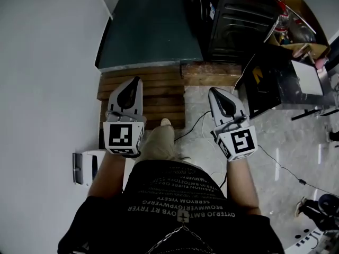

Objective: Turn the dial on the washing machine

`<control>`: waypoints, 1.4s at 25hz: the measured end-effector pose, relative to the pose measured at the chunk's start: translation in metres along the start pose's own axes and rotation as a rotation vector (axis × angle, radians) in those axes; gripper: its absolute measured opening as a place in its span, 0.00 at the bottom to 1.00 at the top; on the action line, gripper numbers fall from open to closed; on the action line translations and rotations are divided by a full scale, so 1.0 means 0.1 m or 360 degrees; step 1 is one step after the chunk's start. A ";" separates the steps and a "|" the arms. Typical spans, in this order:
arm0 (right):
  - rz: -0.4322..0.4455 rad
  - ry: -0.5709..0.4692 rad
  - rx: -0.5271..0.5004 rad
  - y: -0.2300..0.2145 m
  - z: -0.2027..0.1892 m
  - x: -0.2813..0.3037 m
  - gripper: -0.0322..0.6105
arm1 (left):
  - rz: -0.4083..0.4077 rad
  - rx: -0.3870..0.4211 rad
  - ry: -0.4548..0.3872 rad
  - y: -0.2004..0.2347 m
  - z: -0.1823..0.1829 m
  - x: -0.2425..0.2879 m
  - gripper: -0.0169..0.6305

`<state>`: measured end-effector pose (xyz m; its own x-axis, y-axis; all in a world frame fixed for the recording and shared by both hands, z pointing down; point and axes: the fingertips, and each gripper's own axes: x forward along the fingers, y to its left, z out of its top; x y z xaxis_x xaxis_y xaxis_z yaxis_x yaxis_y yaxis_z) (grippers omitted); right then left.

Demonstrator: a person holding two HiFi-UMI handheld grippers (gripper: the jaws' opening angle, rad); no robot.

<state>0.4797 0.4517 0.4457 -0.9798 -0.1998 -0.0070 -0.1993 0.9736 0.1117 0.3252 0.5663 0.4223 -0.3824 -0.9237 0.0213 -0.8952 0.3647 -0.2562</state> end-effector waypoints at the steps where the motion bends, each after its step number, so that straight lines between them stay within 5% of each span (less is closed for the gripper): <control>1: -0.0006 -0.0001 -0.0001 -0.01 0.00 0.03 0.05 | 0.0001 -0.0005 -0.0001 0.02 -0.01 0.03 0.03; 11: -0.0102 0.0050 0.0054 -0.34 -0.15 0.52 0.08 | -0.0067 -0.0058 0.0007 0.22 -0.14 0.60 0.03; 22: -0.0148 0.0186 0.0136 -0.94 -0.76 1.60 0.11 | -0.0159 -0.0094 0.0118 0.63 -0.72 1.78 0.03; 35: -0.0137 0.0307 0.0134 -1.60 -0.71 3.90 0.09 | -0.0181 -0.0213 0.0115 2.31 -1.00 3.66 0.03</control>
<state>0.1302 0.2099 0.4953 -0.9396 -0.2924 0.1780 -0.2908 0.9561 0.0354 -0.0447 0.3239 0.4675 -0.2879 -0.9509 0.1133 -0.9543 0.2749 -0.1173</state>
